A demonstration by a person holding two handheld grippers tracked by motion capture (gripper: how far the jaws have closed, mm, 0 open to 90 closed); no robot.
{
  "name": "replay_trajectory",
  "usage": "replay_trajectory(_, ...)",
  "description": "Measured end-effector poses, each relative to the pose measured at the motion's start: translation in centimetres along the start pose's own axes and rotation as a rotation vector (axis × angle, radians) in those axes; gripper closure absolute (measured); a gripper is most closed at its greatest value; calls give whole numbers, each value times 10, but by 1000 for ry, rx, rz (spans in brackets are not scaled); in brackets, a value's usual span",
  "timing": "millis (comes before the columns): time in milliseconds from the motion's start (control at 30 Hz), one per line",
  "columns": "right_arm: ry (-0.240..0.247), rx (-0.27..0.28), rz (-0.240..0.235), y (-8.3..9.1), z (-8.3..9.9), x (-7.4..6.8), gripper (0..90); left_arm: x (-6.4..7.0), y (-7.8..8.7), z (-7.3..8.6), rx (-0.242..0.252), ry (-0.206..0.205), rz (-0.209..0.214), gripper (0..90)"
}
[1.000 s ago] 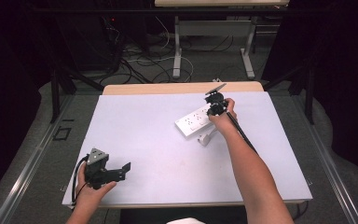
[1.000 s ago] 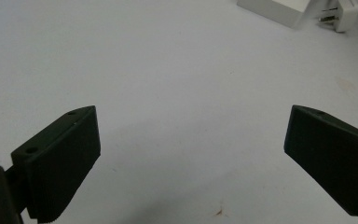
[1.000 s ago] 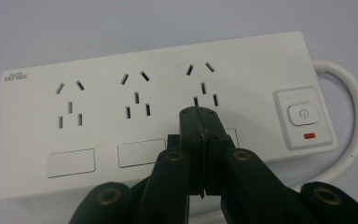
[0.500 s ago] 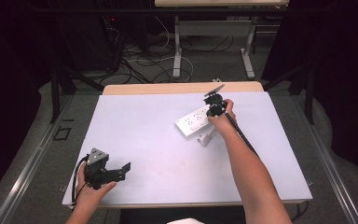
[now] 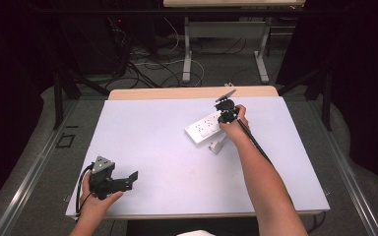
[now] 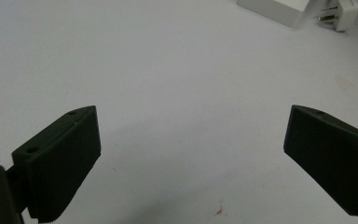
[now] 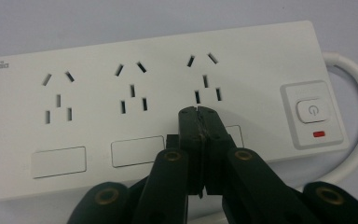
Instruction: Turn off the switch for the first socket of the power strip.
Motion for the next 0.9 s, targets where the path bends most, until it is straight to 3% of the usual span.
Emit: replay_trajectory(900, -2, -2, -9, 0, 1, 1, 900, 0, 0, 0, -7, 0, 0, 38)
Point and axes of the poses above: each handheld gripper's, and its own axes: y roughly backward along the jaws, z roughly out of its underside, x roughly to its right, the point moved 1 cm from there along -y, roughly forward along the jaws, and after that the axes turned 6 degrees about x, right-handed, at the moved point
